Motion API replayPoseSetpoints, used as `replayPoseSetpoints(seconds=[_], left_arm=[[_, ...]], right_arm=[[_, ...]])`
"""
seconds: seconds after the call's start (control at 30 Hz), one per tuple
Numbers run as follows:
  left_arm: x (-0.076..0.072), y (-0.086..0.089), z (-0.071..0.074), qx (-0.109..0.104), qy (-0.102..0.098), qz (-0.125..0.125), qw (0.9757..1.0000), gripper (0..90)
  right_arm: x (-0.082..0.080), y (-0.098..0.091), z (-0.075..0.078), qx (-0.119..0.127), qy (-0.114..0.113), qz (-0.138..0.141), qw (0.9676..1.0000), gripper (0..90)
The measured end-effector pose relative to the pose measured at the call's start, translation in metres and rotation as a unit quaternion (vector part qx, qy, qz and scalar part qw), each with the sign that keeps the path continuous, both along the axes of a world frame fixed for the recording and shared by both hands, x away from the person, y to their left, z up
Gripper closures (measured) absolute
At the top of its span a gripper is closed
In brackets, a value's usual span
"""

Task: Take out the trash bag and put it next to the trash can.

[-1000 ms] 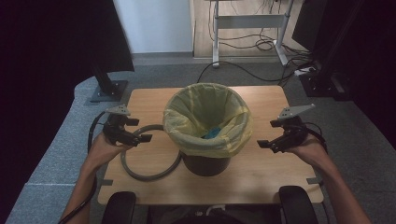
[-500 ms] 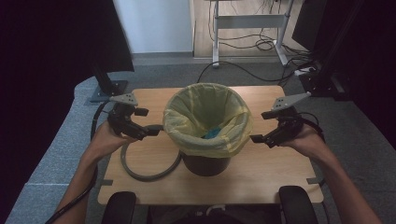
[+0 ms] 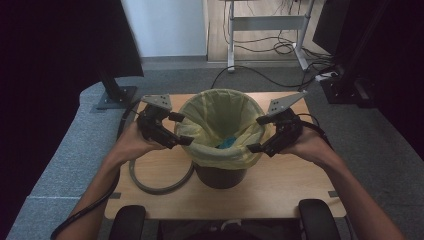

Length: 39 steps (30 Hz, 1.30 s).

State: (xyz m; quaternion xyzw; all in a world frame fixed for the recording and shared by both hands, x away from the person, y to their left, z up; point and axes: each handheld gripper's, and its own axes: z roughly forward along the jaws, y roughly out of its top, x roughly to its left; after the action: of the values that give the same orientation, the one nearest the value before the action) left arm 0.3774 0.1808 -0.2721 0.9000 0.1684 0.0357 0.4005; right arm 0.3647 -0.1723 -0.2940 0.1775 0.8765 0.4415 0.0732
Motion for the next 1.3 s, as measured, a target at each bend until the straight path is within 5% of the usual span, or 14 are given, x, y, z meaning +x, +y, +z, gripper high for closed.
replayPoseSetpoints(seconds=[0.2, 0.4, 0.57, 0.73, 0.83, 0.9, 1.07, 1.3], left_arm=[[-0.006, -0.022, -0.006, 0.01, 0.002, -0.04, 0.9991, 13.3], [-0.01, -0.033, -0.015, 0.029, 0.012, -0.059, 0.9978, 18.0], [-0.012, -0.031, -0.016, 0.016, 0.035, -0.081, 0.996, 43.4], [-0.01, -0.027, -0.014, -0.001, 0.059, -0.092, 0.994, 65.5], [-0.011, -0.027, -0.009, -0.011, 0.054, -0.095, 0.994, 77.1], [-0.011, -0.028, -0.007, -0.009, 0.052, -0.087, 0.9948, 75.9], [-0.013, -0.034, -0.007, -0.014, 0.055, -0.092, 0.9941, 55.7], [-0.016, -0.041, -0.007, 0.001, 0.054, -0.103, 0.9933, 68.4]], right_arm=[[-0.002, 0.019, -0.002, -0.009, 0.005, 0.032, 0.9994, 5.5], [-0.003, 0.032, -0.005, -0.021, 0.021, 0.062, 0.9977, 20.7], [-0.005, 0.035, -0.007, -0.025, 0.035, 0.106, 0.9935, 51.3], [-0.009, 0.032, 0.003, -0.016, 0.015, 0.112, 0.9935, 73.1], [-0.011, 0.031, 0.009, -0.011, 0.011, 0.116, 0.9931, 85.1], [-0.011, 0.032, 0.013, -0.016, 0.002, 0.11, 0.9938, 87.1], [-0.006, 0.038, 0.017, -0.012, -0.001, 0.102, 0.9947, 88.4], [-0.001, 0.043, 0.026, -0.002, -0.02, 0.088, 0.9959, 88.9]])
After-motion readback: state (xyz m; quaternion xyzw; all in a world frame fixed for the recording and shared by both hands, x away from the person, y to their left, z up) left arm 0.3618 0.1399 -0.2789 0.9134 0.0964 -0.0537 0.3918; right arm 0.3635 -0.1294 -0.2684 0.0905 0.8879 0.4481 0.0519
